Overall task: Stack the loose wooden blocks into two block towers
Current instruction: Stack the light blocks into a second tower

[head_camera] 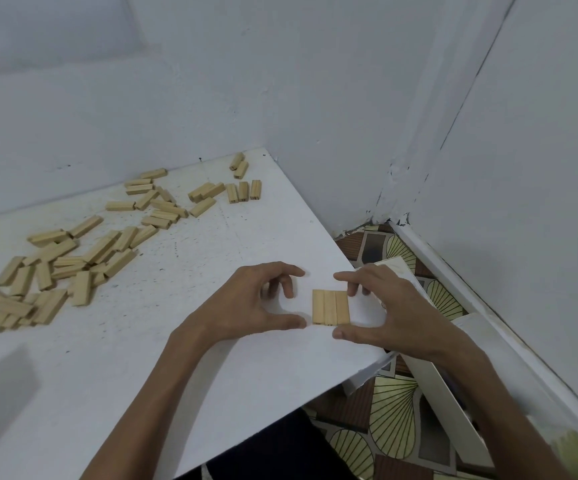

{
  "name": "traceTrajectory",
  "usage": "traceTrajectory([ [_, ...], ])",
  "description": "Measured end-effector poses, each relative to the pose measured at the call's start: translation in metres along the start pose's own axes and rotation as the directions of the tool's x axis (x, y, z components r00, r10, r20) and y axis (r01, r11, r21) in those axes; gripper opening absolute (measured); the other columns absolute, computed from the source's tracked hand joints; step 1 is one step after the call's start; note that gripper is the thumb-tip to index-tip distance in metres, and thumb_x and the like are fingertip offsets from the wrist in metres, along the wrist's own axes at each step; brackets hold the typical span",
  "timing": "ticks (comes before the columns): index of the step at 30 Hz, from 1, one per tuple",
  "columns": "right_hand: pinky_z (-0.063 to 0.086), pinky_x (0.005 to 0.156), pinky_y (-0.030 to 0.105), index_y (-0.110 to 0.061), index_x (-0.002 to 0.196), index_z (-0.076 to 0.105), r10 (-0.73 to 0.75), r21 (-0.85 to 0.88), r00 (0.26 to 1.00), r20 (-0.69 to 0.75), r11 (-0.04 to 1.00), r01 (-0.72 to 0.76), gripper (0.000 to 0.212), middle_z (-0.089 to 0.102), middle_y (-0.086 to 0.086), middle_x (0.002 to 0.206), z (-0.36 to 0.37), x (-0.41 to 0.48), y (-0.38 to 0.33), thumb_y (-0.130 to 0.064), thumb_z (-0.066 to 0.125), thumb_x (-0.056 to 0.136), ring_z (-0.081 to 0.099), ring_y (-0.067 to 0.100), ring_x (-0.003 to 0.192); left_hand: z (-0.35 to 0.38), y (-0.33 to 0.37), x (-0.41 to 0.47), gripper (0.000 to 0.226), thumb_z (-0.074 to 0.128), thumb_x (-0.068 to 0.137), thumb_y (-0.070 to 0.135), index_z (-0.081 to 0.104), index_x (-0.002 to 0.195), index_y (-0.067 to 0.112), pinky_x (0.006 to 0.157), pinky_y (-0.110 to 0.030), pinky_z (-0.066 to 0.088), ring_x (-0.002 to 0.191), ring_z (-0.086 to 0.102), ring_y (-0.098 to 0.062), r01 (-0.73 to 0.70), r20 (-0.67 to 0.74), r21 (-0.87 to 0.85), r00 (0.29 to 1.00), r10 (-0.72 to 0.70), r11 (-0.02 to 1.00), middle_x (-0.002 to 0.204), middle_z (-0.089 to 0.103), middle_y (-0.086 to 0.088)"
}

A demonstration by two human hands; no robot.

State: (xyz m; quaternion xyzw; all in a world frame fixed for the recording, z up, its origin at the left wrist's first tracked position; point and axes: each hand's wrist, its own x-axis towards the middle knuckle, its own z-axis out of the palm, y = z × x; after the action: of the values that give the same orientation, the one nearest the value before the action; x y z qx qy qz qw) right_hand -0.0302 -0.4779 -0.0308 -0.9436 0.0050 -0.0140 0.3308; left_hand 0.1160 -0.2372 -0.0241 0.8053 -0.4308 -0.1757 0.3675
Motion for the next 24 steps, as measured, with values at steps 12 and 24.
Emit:
traceTrajectory([
  [12, 0.027, 0.104, 0.037, -0.036, 0.141, 0.050, -0.162, -0.249, 0.983, 0.086, 0.952, 0.178, 0.073, 0.051, -0.018, 0.126, 0.026, 0.081, -0.091, -0.076, 0.061, 0.081, 0.038, 0.006, 0.124, -0.066, -0.047, -0.085, 0.055, 0.076, 0.077, 0.064, 0.066, 0.123, 0.035, 0.088, -0.029, 0.050, 0.105, 0.060, 0.002, 0.316, -0.400, 0.133, 0.884, -0.241, 0.939, 0.117, 0.064, 0.022],
  [24, 0.040, 0.103, 0.047, -0.026, 0.146, 0.050, -0.380, -0.241, 0.911, 0.157, 0.880, 0.409, 0.043, 0.040, -0.001, 0.151, 0.132, 0.203, -0.180, -0.028, 0.054, 0.104, 0.036, 0.023, 0.138, -0.098, -0.100, -0.124, 0.051, 0.077, 0.085, 0.037, 0.064, 0.129, 0.015, 0.093, -0.048, 0.049, 0.122, 0.049, -0.034, 0.771, -0.819, 0.076, 0.410, -0.401, 0.633, 0.130, 0.058, -0.010],
])
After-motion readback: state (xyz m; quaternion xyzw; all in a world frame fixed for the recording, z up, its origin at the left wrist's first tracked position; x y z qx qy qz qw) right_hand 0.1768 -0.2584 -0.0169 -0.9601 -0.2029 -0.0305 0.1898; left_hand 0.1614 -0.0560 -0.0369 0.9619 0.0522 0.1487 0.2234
